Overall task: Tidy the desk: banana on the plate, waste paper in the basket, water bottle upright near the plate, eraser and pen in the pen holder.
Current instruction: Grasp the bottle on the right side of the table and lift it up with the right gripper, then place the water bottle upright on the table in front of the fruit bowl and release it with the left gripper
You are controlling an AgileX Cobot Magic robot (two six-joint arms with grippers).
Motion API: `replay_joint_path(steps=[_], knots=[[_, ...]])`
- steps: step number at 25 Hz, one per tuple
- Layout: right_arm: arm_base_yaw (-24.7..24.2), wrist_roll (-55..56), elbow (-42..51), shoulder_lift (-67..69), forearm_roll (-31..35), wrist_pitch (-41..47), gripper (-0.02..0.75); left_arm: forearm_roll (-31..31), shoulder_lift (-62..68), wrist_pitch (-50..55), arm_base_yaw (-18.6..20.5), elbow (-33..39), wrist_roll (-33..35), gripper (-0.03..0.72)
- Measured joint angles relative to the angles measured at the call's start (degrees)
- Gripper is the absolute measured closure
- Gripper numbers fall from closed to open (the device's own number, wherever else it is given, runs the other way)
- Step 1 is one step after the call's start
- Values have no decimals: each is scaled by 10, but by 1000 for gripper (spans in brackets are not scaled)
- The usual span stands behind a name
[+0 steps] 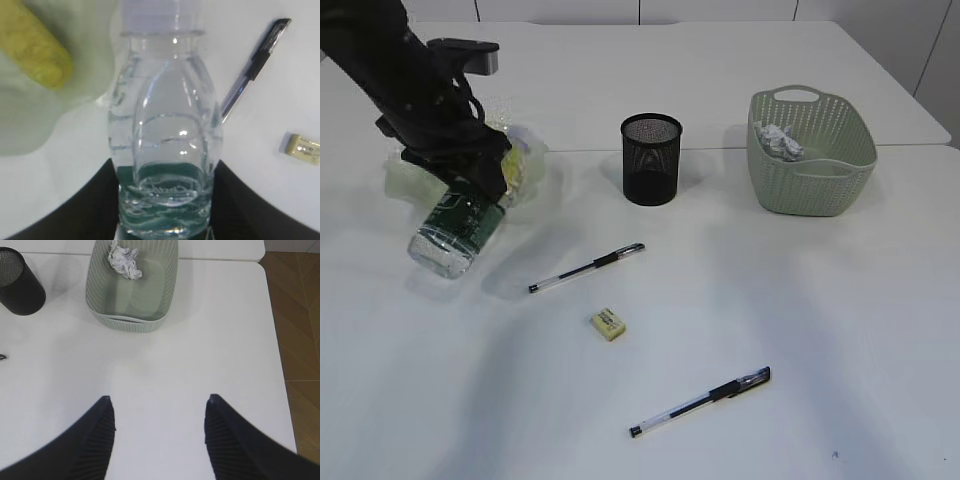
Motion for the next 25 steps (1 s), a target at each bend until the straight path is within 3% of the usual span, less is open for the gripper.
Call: replay_joint_path(steps=[25], knots=[[0, 0, 0, 0, 0, 0, 310, 0, -229, -42, 0, 5, 0, 335]])
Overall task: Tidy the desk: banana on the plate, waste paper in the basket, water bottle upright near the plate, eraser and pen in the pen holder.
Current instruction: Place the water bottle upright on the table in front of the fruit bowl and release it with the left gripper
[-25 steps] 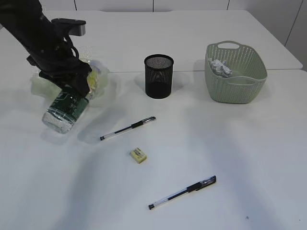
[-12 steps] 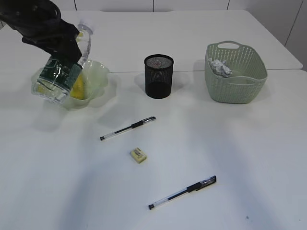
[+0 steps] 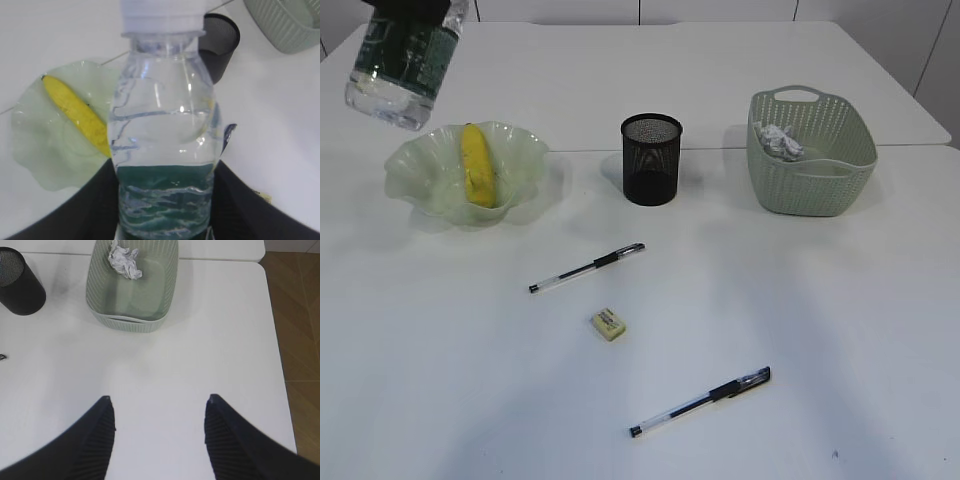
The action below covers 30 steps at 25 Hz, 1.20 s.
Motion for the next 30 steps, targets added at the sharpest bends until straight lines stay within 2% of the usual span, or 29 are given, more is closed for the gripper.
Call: replay_joint_path(steps=[9, 18, 30], knots=[[0, 0, 0, 0, 0, 0, 310, 0, -80, -25, 0, 0, 0, 335], [0, 0, 0, 0, 0, 0, 310, 2, -107, -40, 0, 0, 0, 335], [0, -1, 0, 0, 0, 0, 310, 3, -154, -116, 0, 1, 0, 336]])
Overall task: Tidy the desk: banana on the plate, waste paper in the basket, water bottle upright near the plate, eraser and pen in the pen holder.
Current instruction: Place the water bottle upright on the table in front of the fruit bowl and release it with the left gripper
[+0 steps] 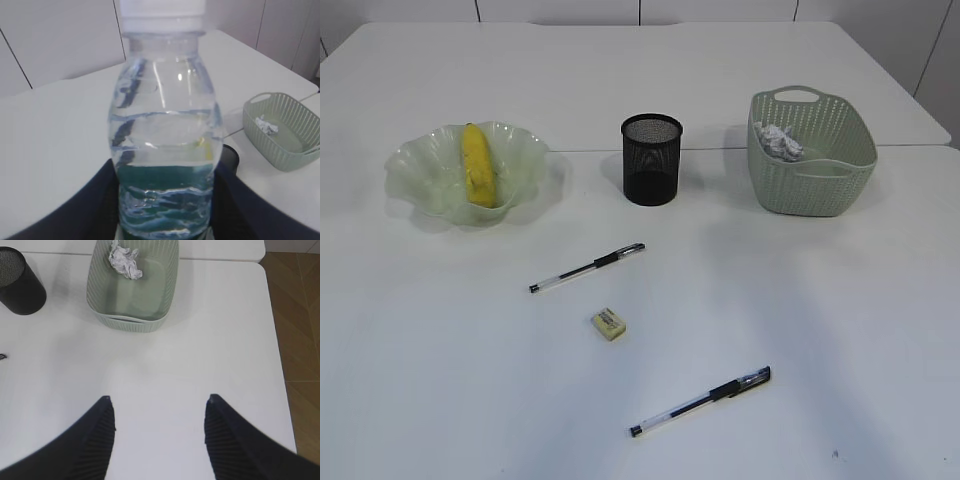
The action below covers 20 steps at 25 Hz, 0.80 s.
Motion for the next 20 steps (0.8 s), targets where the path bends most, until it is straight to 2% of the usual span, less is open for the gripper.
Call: replay_joint_path(steps=[6, 15, 20], knots=[[0, 0, 0, 0, 0, 0, 310, 0, -25, -40, 0, 15, 0, 336], [0, 0, 0, 0, 0, 0, 310, -2, -119, -165, 0, 132, 0, 337], [0, 0, 0, 0, 0, 0, 310, -3, -151, -199, 0, 180, 0, 337]])
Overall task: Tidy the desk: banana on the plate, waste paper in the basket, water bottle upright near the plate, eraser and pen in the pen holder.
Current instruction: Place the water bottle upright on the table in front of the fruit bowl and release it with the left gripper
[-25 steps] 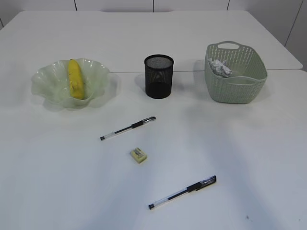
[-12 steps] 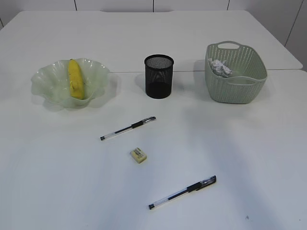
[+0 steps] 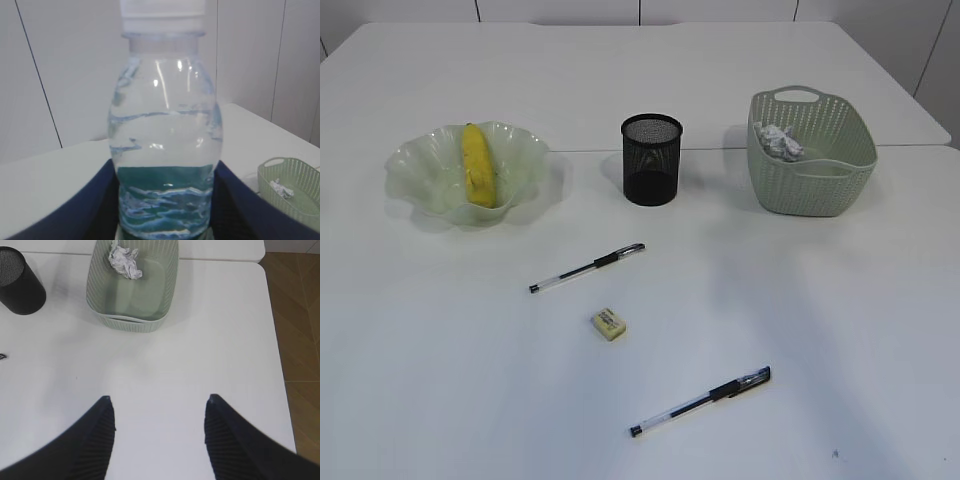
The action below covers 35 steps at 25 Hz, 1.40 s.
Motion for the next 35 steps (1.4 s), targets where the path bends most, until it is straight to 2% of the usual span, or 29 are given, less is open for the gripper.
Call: replay_joint_path(steps=[22, 35], knots=[[0, -1, 0, 0, 0, 0, 310, -25, -108, -247, 0, 297, 0, 339], [0, -7, 0, 0, 0, 0, 310, -32, -108, -255, 0, 311, 0, 339]])
